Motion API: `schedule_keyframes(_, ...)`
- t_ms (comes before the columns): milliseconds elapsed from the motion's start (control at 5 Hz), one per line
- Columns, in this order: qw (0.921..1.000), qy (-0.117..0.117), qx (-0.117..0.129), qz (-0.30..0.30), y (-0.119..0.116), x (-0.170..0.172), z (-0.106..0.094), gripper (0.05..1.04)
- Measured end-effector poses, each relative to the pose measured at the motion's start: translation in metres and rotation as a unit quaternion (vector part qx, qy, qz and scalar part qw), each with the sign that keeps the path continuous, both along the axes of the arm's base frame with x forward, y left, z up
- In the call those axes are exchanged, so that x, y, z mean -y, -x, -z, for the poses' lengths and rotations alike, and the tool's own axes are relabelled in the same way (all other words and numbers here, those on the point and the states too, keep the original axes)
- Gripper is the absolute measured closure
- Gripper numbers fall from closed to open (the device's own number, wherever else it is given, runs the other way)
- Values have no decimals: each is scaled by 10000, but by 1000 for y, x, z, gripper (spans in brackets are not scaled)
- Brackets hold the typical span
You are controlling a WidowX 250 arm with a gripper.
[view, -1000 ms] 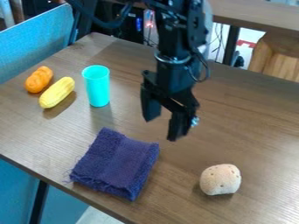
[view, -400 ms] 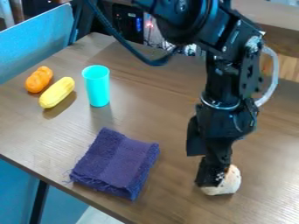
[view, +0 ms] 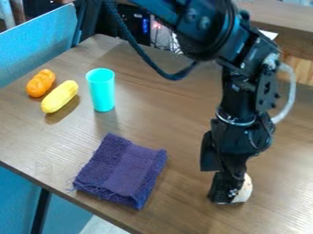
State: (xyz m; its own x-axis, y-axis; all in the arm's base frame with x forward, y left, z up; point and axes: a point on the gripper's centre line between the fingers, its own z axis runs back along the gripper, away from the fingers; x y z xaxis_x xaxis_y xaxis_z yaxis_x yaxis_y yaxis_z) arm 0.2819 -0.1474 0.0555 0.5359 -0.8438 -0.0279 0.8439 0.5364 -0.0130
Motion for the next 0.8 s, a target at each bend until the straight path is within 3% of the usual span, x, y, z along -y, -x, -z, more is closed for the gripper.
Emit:
schedule_keyframes(400, 9999, 57, 136, -13, -8, 17, 18, 83)
schedule_keyframes(600, 9993, 33, 107, -343, -9, 23, 28, 119)
schedule_keyframes(800, 9986, 17, 136, -516, -10, 23, 28, 380)
